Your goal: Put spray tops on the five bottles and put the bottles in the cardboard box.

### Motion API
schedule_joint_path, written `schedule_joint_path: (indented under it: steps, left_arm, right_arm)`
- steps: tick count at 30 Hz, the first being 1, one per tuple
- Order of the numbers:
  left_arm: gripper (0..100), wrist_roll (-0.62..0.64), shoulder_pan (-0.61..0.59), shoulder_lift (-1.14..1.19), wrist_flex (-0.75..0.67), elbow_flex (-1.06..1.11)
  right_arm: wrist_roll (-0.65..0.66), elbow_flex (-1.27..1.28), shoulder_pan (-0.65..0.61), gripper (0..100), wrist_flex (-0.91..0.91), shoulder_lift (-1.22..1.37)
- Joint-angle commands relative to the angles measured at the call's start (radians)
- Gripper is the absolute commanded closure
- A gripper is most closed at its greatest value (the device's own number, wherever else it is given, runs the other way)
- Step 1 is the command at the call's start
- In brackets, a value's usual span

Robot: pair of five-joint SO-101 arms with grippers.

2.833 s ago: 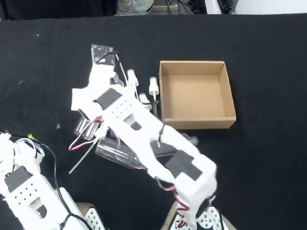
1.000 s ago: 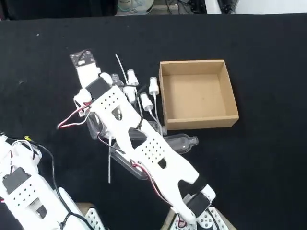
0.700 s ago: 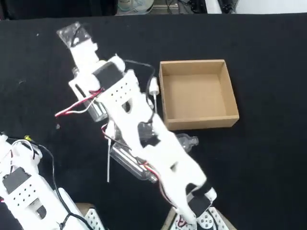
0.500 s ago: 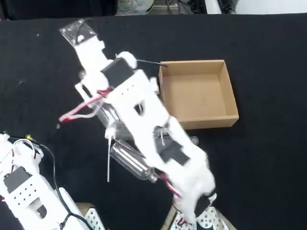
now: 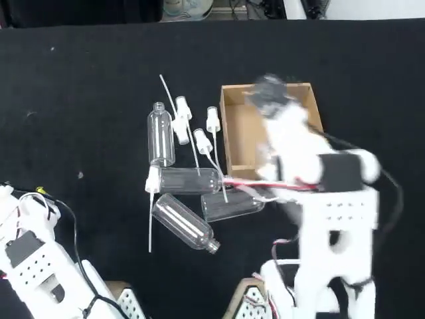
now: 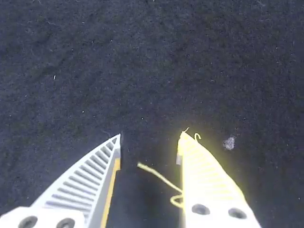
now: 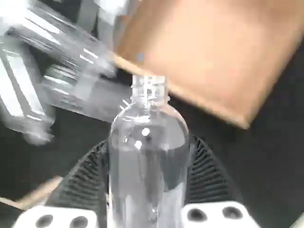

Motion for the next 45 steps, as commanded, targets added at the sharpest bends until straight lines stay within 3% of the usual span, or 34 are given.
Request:
schedule_joint_path:
  steps: [1, 6, 12, 16, 23, 28, 34, 45]
  left_arm:
    - [81, 0.006, 0.012, -0.002, 0.006, -0.053]
    - [81, 0.003, 0.012, -0.002, 0.006, -0.053]
    - [81, 0.006, 0.012, 0.000, 0.000, -0.041]
    - [81, 0.006, 0.012, 0.000, 0.000, -0.039]
    - [81, 0.008, 0.012, 0.000, 0.000, -0.041]
    - [81, 0.008, 0.012, 0.000, 0.000, -0.041]
    - [81, 0.006, 0.012, 0.000, 0.002, -0.041]
    - [81, 0.005, 0.012, 0.000, 0.006, -0.047]
  right_arm:
    - [0.126, 0.096, 0.420, 95.6, -0.089, -0.019]
    - [0.167, 0.205, 0.758, 95.6, -0.351, 0.147]
    - [0.164, 0.173, 0.914, 95.6, -0.566, 0.506]
    - [0.161, 0.077, 0.945, 94.1, -0.571, 0.704]
    - [0.167, -0.071, 0.936, 76.3, -0.451, 0.874]
    - [0.166, -0.208, 0.913, 75.6, -0.292, 0.874]
    - [0.203, -0.219, 0.919, 75.4, -0.282, 0.877]
    - [0.232, -0.028, 0.901, 75.8, -0.462, 0.877]
